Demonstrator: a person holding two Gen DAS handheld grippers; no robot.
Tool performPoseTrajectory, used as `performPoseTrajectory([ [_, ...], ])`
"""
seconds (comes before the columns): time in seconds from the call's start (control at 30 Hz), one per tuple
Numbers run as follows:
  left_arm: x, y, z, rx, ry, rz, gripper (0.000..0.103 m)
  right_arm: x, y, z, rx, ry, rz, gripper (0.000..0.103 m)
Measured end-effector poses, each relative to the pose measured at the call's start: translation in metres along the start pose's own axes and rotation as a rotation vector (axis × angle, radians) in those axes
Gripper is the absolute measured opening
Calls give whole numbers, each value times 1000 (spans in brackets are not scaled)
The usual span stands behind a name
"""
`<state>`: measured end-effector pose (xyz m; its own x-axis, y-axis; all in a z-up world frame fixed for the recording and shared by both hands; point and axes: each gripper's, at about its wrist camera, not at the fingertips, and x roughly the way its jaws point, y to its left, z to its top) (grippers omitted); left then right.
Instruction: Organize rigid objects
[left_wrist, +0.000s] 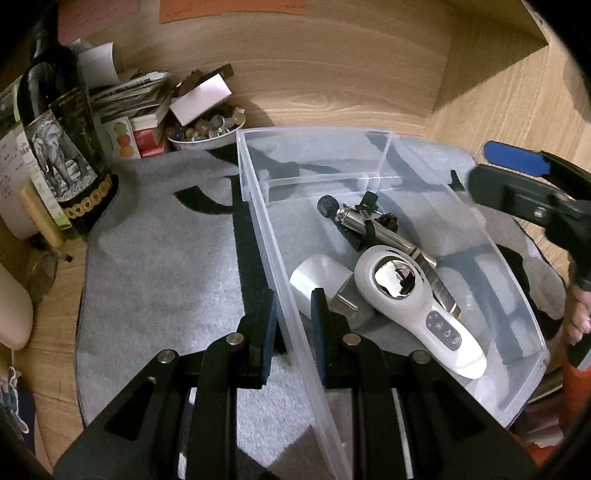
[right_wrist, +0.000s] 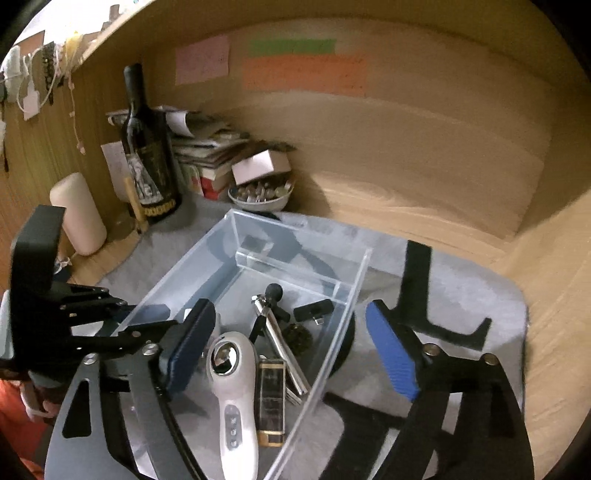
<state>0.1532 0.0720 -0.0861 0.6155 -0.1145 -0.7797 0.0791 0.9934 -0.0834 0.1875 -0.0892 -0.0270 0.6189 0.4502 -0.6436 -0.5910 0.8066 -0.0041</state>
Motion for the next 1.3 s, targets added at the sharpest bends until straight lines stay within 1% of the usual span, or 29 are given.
performPoseTrajectory([
  [0.03, -2, 0, 1, -1, 1, 2, 27, -4, 0, -1, 0, -6, -4, 83],
  [0.07, -3, 0, 1, -3, -1, 4, 40, -8, 0, -2, 2, -11, -9, 84],
  [0.1, -8, 0, 2, -8, -14, 11, 47, -12, -1, -3, 3, -17, -14, 84],
  [0.13, -12, 0, 2, -11, -28, 16, 58, -16, -2, -4, 5, -24, -20, 85],
  [0.17, -17, -1, 2, -11, -44, 23, 63, -21, -3, -6, 7, -33, -29, 88],
  [0.2, -24, -3, 2, -6, -62, 33, 64, -24, -3, -8, 11, -41, -37, 91],
  [0.23, -30, -5, 3, -3, -74, 38, 66, -28, -4, -10, 17, -51, -46, 98],
  [0.27, -35, -7, 3, -3, -86, 39, 70, -34, -6, -13, 26, -69, -59, 103],
  [0.3, -43, -10, 3, -4, -108, 40, 73, -40, -6, -15, 34, -86, -71, 103],
  [0.33, -49, -12, 3, -6, -124, 41, 77, -46, -7, -17, 39, -102, -83, 103],
  [0.43, -74, -23, 2, -7, -196, 35, 82, -65, -8, -22, 55, -144, -108, 103],
  [0.47, -81, -26, 1, -6, -221, 31, 87, -71, -8, -25, 60, -159, -112, 103],
  [0.5, -94, -32, -2, -8, -268, 28, 94, -78, -7, -27, 65, -176, -118, 103],
  [0.57, -112, -42, -7, -9, -344, 38, 99, -90, -6, -32, 67, -206, -129, 103],
  [0.7, -139, -60, -16, 12, -459, 57, 102, -113, -2, -44, 63, -265, -139, 103],
  [0.8, -155, -70, -23, 11, -520, 57, 102, -128, -1, -53, 69, -309, -144, 103],
  [0.9, -163, -79, -29, 8, -558, 55, 103, -141, 0, -60, 81, -344, -139, 103],
  [1.0, -169, -86, -36, 7, -580, 54, 103, -151, -1, -67, 96, -368, -135, 103],
  [1.1, -168, -92, -40, 16, -594, 70, 103, -155, -1, -71, 103, -383, -140, 103],
  [1.3, -168, -96, -44, 23, -599, 70, 103, -161, -1, -75, 115, -395, -137, 103],
])
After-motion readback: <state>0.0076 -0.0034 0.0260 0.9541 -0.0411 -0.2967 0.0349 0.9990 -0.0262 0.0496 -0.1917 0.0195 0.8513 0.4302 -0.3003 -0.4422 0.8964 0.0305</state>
